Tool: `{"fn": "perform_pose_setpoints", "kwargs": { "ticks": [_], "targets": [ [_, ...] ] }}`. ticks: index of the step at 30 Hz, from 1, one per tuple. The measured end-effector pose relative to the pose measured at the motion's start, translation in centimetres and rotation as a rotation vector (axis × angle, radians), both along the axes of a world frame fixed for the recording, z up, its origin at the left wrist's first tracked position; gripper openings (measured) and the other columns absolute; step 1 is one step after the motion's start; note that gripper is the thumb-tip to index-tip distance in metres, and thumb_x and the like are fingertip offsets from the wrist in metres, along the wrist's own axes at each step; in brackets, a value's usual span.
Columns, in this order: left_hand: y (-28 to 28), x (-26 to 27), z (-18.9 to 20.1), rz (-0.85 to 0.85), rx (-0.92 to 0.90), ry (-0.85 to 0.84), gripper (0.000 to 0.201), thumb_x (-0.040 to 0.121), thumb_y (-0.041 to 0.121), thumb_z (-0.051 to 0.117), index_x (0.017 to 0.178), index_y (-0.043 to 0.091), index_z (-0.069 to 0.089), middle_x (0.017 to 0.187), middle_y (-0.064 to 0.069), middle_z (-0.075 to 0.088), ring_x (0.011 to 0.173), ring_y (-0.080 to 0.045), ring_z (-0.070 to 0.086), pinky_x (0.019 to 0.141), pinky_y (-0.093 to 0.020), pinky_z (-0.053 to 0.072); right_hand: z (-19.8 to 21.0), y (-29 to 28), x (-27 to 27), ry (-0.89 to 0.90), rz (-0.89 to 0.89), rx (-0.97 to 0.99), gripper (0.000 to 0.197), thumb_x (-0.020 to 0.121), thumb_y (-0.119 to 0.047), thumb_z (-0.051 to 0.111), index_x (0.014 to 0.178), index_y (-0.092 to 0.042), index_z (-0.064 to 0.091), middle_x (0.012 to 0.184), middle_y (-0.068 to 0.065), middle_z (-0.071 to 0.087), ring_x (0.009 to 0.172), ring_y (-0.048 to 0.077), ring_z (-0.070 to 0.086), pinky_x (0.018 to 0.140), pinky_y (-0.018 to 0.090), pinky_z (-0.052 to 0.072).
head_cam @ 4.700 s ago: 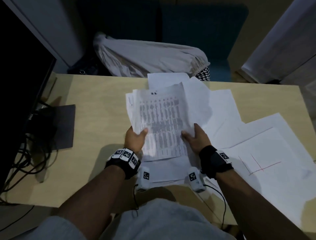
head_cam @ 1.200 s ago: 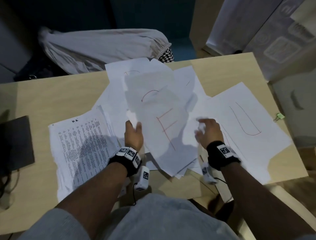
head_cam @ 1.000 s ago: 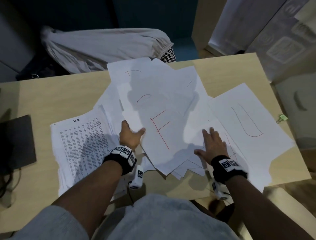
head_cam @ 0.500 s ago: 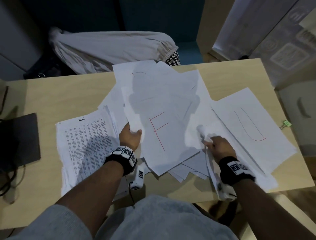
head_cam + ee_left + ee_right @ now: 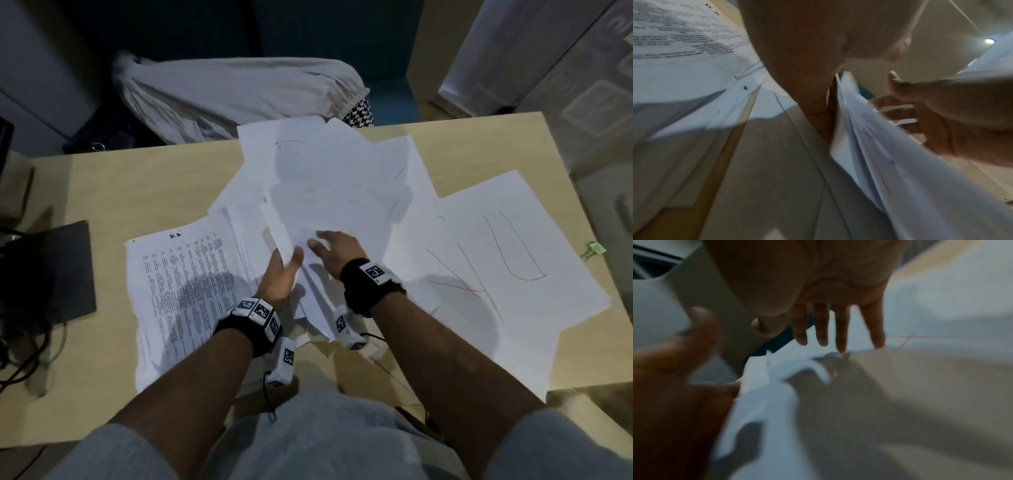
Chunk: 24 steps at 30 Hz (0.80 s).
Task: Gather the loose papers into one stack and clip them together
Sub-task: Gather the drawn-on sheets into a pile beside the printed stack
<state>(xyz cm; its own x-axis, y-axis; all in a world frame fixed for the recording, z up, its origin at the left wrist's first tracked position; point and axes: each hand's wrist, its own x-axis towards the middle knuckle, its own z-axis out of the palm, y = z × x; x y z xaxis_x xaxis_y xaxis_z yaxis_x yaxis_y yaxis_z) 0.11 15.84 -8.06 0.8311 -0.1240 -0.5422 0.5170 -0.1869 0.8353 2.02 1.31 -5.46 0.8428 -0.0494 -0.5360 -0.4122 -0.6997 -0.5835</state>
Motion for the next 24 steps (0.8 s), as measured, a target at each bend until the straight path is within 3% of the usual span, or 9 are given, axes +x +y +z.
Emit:
{"fn": "perform_pose_setpoints", "kwargs": {
  "ticks": [2,4,7,9,12,14,16,21,24],
  "targets": [
    [0.1,0.1,-0.2,-0.057,0.044,-0.021,0.055,0.088,0.037,0.064,0.135,0.016,0.044,0.127,0.000,0.059,0.117,-0.015,0.055,0.093,-0.030,0.046,-0.5,0.6,-0.7,0.053,0.016,0.127,0.042,0.100,-0.039,0.039,0.134,-0.019,0.052,0.140,0.006,0.051,0.128,0.024,0.048,0.102,0.026,0.036],
    [0.4,0.1,-1.1,-0.068,0.147,-0.034,0.052,0.082,0.020,0.067,0.130,0.024,0.046,0.115,-0.002,0.065,0.104,-0.018,0.064,0.087,-0.038,0.055,-0.7,-0.3,-1.3,0.000,-0.057,0.195,0.032,0.099,-0.022,0.043,0.128,-0.018,0.058,0.135,0.005,0.056,0.123,0.022,0.052,0.095,0.018,0.037],
    [0.9,0.7,-0.7,0.030,0.382,-0.005,0.057,0.082,0.014,0.062,0.135,0.020,0.040,0.119,-0.007,0.063,0.107,-0.027,0.061,0.094,-0.030,0.047,-1.5,-4.6,-2.4,-0.137,-0.196,0.045,0.033,0.091,-0.007,0.052,0.122,-0.014,0.060,0.128,0.009,0.057,0.116,0.026,0.056,0.093,0.019,0.039],
    [1.6,1.5,-0.2,0.088,0.454,0.018,0.053,0.089,0.014,0.058,0.138,0.009,0.038,0.128,-0.014,0.058,0.116,-0.030,0.056,0.096,-0.028,0.040,-2.5,-8.1,-3.9,-0.165,-0.147,-0.208,0.044,0.085,-0.016,0.062,0.128,-0.014,0.053,0.135,0.012,0.048,0.122,0.030,0.050,0.099,0.027,0.037],
    [2.9,2.7,-0.2,0.104,0.503,0.047,0.048,0.098,0.026,0.048,0.135,-0.002,0.040,0.137,-0.021,0.050,0.125,-0.035,0.048,0.103,-0.034,0.036,-4.1,-11.3,-6.6,0.045,0.110,-0.452,0.096,0.069,-0.044,0.077,0.146,-0.023,0.023,0.156,0.005,0.014,0.144,0.026,0.018,0.114,0.044,0.022],
    [3.4,2.8,-0.1,0.123,0.518,0.040,0.051,0.099,0.033,0.046,0.134,-0.003,0.044,0.137,-0.023,0.050,0.125,-0.035,0.048,0.103,-0.035,0.036,-5.1,-12.3,-7.8,0.063,0.181,-0.461,0.104,0.070,-0.054,0.073,0.149,-0.031,0.011,0.160,-0.005,-0.002,0.147,0.019,0.002,0.116,0.047,0.015],
    [3.4,2.7,-0.1,0.156,0.489,0.007,0.050,0.094,0.033,0.056,0.130,0.000,0.048,0.132,-0.018,0.055,0.121,-0.033,0.052,0.097,-0.031,0.038,-5.7,-13.0,-8.2,0.019,0.214,-0.455,0.097,0.073,-0.060,0.066,0.149,-0.035,0.010,0.160,-0.009,-0.005,0.148,0.016,0.000,0.117,0.044,0.012],
    [2.0,2.1,1.0,0.098,0.484,0.017,0.061,0.090,0.015,0.063,0.143,0.005,0.033,0.144,-0.014,0.045,0.134,-0.030,0.041,0.106,-0.030,0.032,-5.4,-13.1,-7.1,-0.086,0.196,-0.475,0.067,0.085,-0.052,0.058,0.143,-0.024,0.038,0.155,0.004,0.026,0.138,0.030,0.029,0.111,0.042,0.027],
    [1.7,2.0,1.6,0.085,0.496,0.016,0.063,0.093,0.014,0.059,0.146,0.004,0.027,0.149,-0.015,0.038,0.137,-0.028,0.037,0.108,-0.027,0.027,-4.6,-12.4,-6.0,-0.238,0.042,-0.333,0.058,0.085,-0.050,0.054,0.126,-0.009,0.059,0.132,0.017,0.056,0.118,0.040,0.051,0.098,0.045,0.041]
  ]
}}
